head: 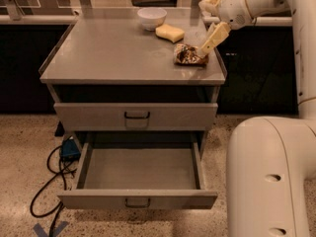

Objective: Place orange can into middle drawer

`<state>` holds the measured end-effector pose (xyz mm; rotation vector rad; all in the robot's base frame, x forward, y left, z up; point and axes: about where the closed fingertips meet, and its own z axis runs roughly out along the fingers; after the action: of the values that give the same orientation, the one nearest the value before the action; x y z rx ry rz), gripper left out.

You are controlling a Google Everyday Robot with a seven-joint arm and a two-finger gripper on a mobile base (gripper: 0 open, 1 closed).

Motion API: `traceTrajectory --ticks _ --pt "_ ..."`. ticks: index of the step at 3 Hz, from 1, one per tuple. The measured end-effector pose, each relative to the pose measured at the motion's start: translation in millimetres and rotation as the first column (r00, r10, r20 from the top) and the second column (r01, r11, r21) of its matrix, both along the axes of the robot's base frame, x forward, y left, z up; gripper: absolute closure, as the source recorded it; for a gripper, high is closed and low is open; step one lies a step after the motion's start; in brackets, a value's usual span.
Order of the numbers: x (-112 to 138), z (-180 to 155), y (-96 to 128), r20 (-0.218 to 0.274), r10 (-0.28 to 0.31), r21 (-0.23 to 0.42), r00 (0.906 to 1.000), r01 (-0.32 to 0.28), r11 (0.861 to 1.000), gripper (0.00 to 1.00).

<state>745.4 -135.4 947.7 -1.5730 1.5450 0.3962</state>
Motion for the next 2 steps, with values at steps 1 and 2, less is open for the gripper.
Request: traceTrajectory --ticks 1,2 --pt "17.6 -31.9 -14.8 -0.051 -0.068 -0.003 0.9963 0.068 0.998 0.0" --pt "17.6 -32.0 -14.6 -0.051 -0.068 -0.002 0.9963 0.068 0.998 0.0"
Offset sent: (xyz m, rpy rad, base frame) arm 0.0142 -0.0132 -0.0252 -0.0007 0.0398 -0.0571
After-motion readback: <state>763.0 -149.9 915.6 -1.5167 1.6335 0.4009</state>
